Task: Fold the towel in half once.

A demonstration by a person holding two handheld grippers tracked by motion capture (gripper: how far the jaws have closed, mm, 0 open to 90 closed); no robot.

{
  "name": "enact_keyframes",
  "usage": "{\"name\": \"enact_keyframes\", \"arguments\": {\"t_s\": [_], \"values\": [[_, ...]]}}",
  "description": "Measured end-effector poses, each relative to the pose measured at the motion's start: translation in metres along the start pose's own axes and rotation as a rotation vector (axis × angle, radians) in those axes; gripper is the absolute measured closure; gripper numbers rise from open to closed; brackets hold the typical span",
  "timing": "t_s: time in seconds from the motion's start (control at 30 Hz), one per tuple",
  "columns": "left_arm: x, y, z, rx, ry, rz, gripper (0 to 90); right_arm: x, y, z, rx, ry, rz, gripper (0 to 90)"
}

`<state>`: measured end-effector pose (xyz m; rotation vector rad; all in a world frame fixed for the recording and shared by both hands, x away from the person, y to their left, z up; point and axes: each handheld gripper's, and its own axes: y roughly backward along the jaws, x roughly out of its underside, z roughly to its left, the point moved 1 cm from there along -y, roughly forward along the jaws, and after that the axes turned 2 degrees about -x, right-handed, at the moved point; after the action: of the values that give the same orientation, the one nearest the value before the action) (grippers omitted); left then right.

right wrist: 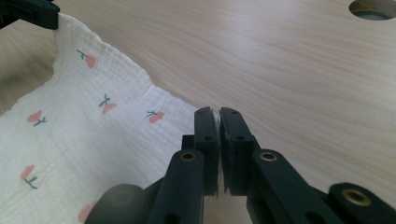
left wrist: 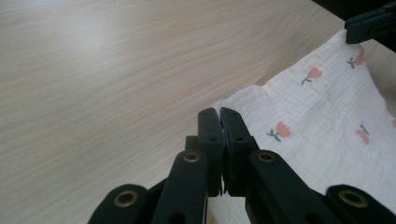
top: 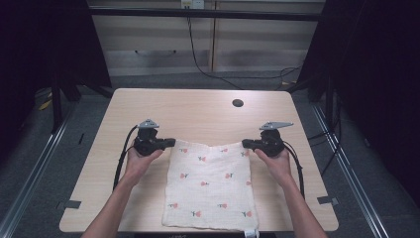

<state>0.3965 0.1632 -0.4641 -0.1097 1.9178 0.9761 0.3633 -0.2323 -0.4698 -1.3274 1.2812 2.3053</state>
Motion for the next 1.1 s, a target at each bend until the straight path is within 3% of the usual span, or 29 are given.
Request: {"name": "enact_keyframes", "arguments": {"t_s": [0.23, 0.3, 0.5, 1.1], "values": [[-0.014, 0.01, -0.007, -0.007, -0.021, -0.045, 88.2, -0.01, 0.011, 0.001, 0.003, 0.016, -0.026, 86.5], [-0.018, 0.014, -0.008, -0.029, -0.028, -0.046, 88.3, -0.015, 0.014, 0.001, 0.006, 0.02, -0.036, 86.5], [-0.027, 0.024, -0.008, -0.021, -0.036, -0.094, 88.3, -0.025, 0.02, 0.002, 0.004, 0.03, -0.055, 86.4], [-0.063, 0.048, -0.016, -0.032, -0.072, -0.176, 88.3, -0.056, 0.045, 0.004, 0.028, 0.077, -0.102, 86.1]]}}
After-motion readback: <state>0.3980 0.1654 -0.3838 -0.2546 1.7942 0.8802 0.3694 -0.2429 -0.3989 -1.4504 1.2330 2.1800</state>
